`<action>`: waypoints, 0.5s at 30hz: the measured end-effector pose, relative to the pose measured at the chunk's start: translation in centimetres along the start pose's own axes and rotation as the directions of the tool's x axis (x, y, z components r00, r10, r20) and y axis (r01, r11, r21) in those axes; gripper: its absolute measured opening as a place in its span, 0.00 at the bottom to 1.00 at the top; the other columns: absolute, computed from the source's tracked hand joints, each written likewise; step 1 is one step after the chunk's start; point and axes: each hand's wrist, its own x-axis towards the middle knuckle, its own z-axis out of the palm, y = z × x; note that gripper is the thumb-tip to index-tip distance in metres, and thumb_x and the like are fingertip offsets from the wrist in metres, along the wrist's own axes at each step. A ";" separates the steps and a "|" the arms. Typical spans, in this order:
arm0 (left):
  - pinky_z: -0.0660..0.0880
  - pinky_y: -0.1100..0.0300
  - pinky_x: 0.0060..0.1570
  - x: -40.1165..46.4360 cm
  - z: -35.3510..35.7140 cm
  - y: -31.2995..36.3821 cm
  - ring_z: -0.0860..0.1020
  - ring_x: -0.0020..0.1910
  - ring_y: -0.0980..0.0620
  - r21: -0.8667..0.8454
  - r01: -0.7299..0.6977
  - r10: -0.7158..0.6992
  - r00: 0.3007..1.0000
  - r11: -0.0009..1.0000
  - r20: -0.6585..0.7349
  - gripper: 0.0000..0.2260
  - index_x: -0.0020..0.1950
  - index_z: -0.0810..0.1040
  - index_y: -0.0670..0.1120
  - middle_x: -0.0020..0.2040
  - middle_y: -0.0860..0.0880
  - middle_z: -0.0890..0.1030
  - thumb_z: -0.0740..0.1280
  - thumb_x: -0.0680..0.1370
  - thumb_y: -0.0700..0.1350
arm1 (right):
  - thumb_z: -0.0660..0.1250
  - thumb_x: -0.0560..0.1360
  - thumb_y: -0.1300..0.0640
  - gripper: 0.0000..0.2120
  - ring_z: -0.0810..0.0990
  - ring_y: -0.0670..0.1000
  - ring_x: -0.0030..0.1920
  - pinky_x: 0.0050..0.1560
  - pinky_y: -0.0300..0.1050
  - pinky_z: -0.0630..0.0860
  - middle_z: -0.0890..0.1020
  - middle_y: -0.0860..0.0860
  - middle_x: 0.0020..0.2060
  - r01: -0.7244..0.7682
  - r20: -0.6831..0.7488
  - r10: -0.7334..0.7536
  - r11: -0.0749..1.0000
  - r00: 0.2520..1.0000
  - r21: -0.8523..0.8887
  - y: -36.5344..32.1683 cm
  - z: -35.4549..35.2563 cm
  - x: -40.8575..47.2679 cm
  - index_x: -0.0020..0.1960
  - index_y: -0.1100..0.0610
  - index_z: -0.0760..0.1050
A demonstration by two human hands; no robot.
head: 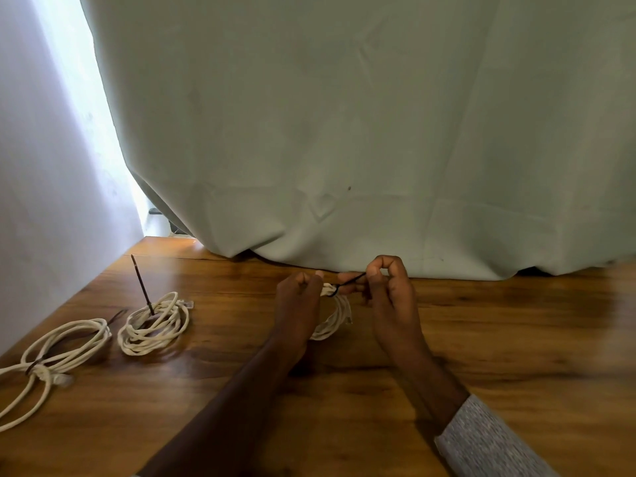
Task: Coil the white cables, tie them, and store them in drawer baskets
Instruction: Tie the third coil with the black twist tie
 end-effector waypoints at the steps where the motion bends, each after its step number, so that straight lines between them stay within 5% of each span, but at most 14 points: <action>1: 0.65 0.53 0.31 0.0 0.0 0.0 0.67 0.31 0.49 -0.003 0.004 -0.004 1.000 1.000 -0.001 0.16 0.34 0.72 0.42 0.30 0.45 0.69 0.67 0.80 0.45 | 0.57 0.85 0.60 0.06 0.86 0.56 0.43 0.41 0.36 0.78 0.87 0.58 0.45 -0.014 -0.003 0.014 0.999 1.000 0.038 -0.1 -0.1 0.0 0.52 0.62 0.70; 7: 0.65 0.55 0.30 0.0 -0.2 0.1 0.67 0.30 0.50 -0.037 0.017 -0.018 1.000 0.999 -0.024 0.17 0.32 0.70 0.45 0.28 0.48 0.69 0.67 0.81 0.43 | 0.73 0.73 0.67 0.17 0.87 0.53 0.48 0.48 0.41 0.81 0.88 0.53 0.47 -0.105 0.057 0.101 0.992 0.993 0.074 -0.2 -0.4 -0.2 0.59 0.58 0.74; 15: 0.64 0.55 0.29 0.1 -0.2 -0.2 0.66 0.29 0.50 -0.038 0.005 -0.005 1.000 0.999 -0.007 0.18 0.31 0.69 0.45 0.27 0.49 0.68 0.67 0.80 0.45 | 0.68 0.78 0.66 0.08 0.86 0.51 0.50 0.52 0.42 0.81 0.87 0.52 0.47 -0.031 0.002 0.031 0.999 1.000 -0.039 1.2 -0.5 -0.1 0.54 0.60 0.83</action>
